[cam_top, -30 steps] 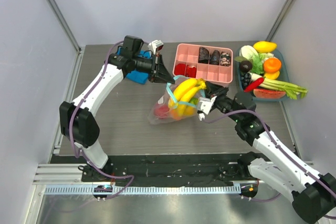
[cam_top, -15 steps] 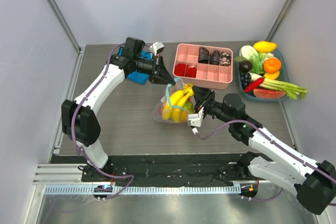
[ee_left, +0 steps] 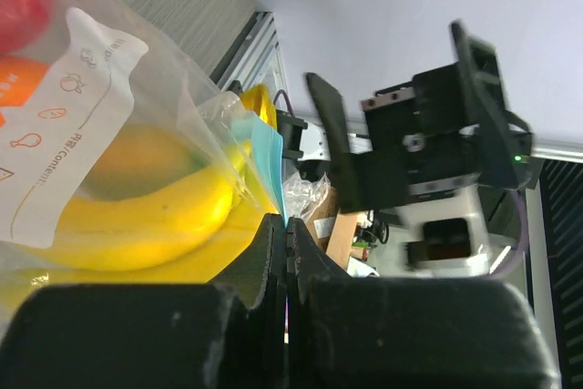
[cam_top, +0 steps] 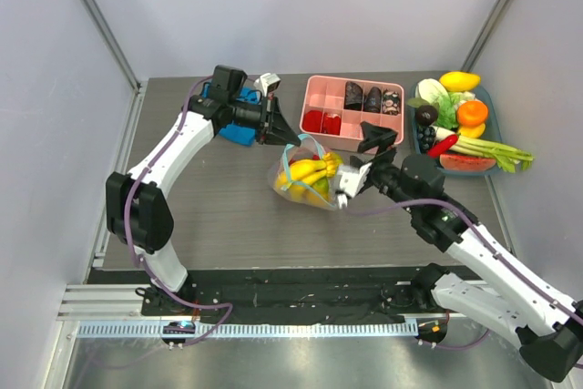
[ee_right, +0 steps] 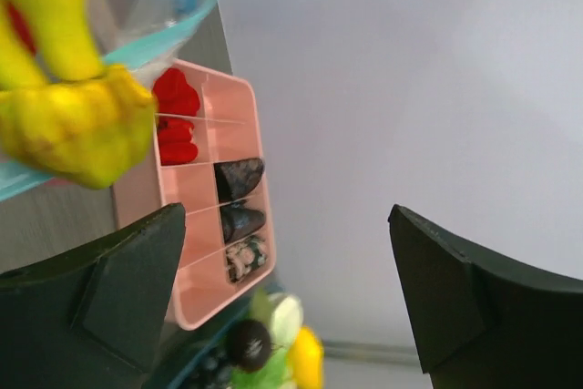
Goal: Place the food in the zip-top bag and seal the zipper
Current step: Place the fake fruit in the zipper food storage bag, then adjust the zipper food storage bag at the center of the board.
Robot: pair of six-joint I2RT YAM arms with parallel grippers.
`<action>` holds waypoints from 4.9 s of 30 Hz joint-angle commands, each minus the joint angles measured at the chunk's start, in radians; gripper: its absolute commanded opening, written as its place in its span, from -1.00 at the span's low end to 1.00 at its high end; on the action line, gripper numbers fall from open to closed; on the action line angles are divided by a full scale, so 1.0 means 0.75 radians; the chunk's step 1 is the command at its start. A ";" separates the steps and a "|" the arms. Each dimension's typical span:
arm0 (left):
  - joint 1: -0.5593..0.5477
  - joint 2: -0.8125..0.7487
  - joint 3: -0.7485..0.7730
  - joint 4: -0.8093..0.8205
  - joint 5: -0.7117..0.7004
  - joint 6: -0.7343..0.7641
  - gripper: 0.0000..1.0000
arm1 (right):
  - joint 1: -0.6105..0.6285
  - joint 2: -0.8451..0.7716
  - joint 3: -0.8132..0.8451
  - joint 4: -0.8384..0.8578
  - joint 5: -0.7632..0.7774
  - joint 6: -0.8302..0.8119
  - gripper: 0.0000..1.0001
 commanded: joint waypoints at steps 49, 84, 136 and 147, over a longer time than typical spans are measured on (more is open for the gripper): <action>-0.081 -0.182 0.157 -0.492 -0.790 0.747 -1.00 | -0.314 0.226 0.358 -0.421 -0.404 2.330 -0.98; -0.004 -0.303 0.096 -0.529 -0.373 0.918 0.66 | -0.291 0.189 0.182 -0.143 -0.406 2.949 -0.98; -0.249 -0.440 -0.256 -0.144 -0.806 0.792 -1.00 | -0.405 0.224 0.356 -0.431 -0.273 2.459 0.25; -0.247 -0.391 -0.223 -0.167 -0.792 0.790 -1.00 | -1.023 0.596 0.898 -1.178 -0.602 0.947 0.93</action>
